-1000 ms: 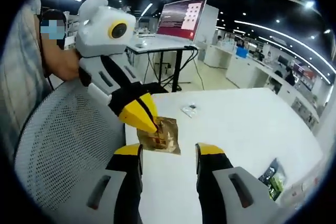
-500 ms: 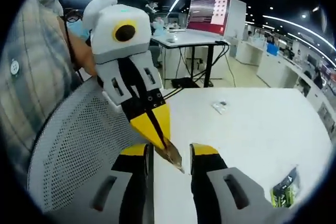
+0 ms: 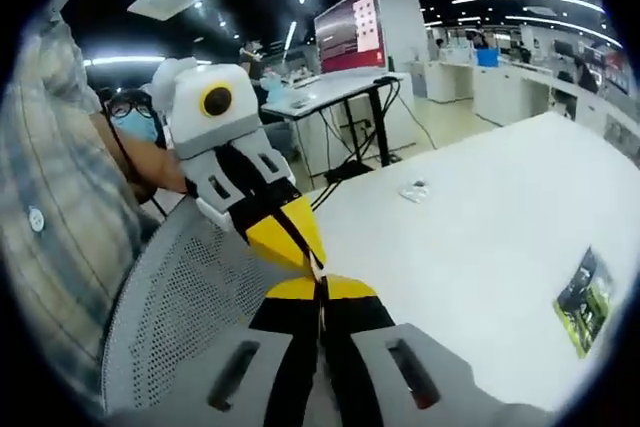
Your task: Arrange the skincare products in the storage area until every visible bottle or jar stands upright without overlapping.
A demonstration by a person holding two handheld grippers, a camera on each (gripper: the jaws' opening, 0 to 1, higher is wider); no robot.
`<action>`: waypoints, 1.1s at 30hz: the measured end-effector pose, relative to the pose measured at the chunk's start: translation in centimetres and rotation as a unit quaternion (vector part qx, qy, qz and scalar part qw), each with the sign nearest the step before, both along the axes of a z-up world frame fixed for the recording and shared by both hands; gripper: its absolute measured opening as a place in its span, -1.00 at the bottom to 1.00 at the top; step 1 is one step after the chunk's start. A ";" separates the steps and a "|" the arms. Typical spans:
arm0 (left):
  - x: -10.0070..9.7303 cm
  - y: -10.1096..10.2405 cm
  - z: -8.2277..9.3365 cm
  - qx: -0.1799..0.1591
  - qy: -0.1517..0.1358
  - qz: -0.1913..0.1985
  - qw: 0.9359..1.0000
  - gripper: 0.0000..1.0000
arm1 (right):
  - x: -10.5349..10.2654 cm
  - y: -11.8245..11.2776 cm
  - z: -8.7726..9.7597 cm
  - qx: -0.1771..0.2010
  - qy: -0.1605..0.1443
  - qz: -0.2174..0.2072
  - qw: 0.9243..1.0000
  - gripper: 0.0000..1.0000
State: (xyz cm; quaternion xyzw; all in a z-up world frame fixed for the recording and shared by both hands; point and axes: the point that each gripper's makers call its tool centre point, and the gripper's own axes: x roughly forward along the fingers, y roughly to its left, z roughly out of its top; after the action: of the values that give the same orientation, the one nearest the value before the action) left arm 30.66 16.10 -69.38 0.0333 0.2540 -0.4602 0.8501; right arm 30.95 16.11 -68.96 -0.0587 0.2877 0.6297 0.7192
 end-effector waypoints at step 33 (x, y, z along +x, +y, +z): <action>1.7 1.4 4.3 -0.158 0.050 0.073 0.983 -1.00 | 4.1 -0.8 5.2 0.221 0.194 -0.138 0.946 -0.86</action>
State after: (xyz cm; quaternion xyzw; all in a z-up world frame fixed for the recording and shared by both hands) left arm 32.31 17.45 -65.08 -0.1430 0.2220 -0.4326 0.8620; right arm 35.02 15.35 -63.78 0.2653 0.2803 0.5710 0.7245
